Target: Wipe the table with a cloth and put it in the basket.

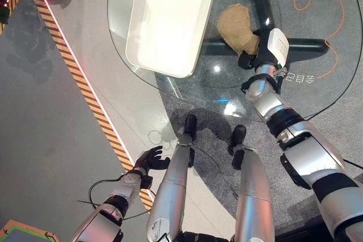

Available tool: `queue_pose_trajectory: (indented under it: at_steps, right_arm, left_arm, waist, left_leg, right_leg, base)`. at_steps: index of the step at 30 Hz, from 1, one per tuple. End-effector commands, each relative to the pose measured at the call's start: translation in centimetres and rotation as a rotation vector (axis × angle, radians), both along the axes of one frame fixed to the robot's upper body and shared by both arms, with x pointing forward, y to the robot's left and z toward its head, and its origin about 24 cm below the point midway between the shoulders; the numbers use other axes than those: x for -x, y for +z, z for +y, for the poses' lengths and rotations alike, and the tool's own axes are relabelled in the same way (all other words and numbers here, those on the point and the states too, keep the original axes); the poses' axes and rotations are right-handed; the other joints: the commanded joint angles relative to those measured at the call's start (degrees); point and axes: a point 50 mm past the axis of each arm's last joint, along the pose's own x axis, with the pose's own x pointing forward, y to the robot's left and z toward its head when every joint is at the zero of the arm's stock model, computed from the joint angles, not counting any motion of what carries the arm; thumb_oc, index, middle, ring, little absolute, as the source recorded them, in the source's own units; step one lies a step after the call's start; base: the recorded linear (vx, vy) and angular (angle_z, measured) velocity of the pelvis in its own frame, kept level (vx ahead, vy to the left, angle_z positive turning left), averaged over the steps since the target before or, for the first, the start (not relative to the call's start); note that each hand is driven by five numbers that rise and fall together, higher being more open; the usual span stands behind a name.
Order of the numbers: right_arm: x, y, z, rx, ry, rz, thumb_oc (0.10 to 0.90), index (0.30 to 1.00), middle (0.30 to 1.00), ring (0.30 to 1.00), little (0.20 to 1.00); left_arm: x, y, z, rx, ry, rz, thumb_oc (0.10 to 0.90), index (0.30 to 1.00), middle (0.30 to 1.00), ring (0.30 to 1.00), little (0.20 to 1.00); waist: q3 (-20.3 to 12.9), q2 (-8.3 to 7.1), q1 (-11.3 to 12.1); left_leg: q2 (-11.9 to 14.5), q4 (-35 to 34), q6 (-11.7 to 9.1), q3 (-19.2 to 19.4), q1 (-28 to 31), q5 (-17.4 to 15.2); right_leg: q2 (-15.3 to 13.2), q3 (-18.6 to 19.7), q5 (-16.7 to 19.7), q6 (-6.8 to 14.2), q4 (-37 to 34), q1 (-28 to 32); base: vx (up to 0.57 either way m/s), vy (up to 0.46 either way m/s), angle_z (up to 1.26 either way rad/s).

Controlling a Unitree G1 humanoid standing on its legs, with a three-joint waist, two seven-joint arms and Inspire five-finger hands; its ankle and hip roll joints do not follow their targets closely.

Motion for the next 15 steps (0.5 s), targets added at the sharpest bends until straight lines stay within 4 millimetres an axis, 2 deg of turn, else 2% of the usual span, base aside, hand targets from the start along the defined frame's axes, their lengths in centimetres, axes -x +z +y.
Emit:
queue_pose_trajectory:
  at_steps: [1, 6, 15]
  right_arm:
    - [0.6, -1.9, 6.3, 0.101, 0.274, 0.086, 0.100, 0.300, 0.300, 0.300, 0.200]
    - [1.1, -3.5, 7.5, 0.114, 0.325, 0.122, 0.100, 0.300, 0.300, 0.300, 0.200]
    - [1.4, -4.2, 8.1, 0.124, 0.367, 0.151, 0.100, 0.300, 0.300, 0.300, 0.200]
  left_arm:
    - [2.9, -2.5, -2.1, 0.031, -0.037, 0.111, 0.800, 0.900, 0.900, 0.900, 0.900]
    - [2.6, -2.3, -2.3, 0.028, -0.033, 0.106, 0.800, 0.900, 0.900, 0.900, 0.900]
    - [2.5, -2.2, -2.3, 0.024, -0.034, 0.102, 0.800, 0.900, 0.900, 0.900, 0.900]
  waist:
    - [-0.9, 1.51, 0.3]
    - [-0.9, 1.28, 0.1]
    - [-0.9, 1.09, 0.0]
  left_leg:
    - [-2.6, 1.1, 4.9, 4.1, 1.9, -2.9]
    - [-2.6, 1.0, 5.0, 4.2, 1.5, -2.7]
    - [-2.4, 0.9, 4.9, 4.2, 1.5, -2.6]
  right_leg:
    - [0.3, -2.0, 4.0, 0.7, -5.4, 2.7]
    - [0.3, -2.1, 4.4, 0.8, -5.7, 2.5]
    - [0.1, -2.3, 4.5, 0.9, -5.8, 2.4]
  base:
    - [0.00, 0.000, 0.00]
    - [0.00, 0.000, 0.00]
    - [0.00, 0.000, 0.00]
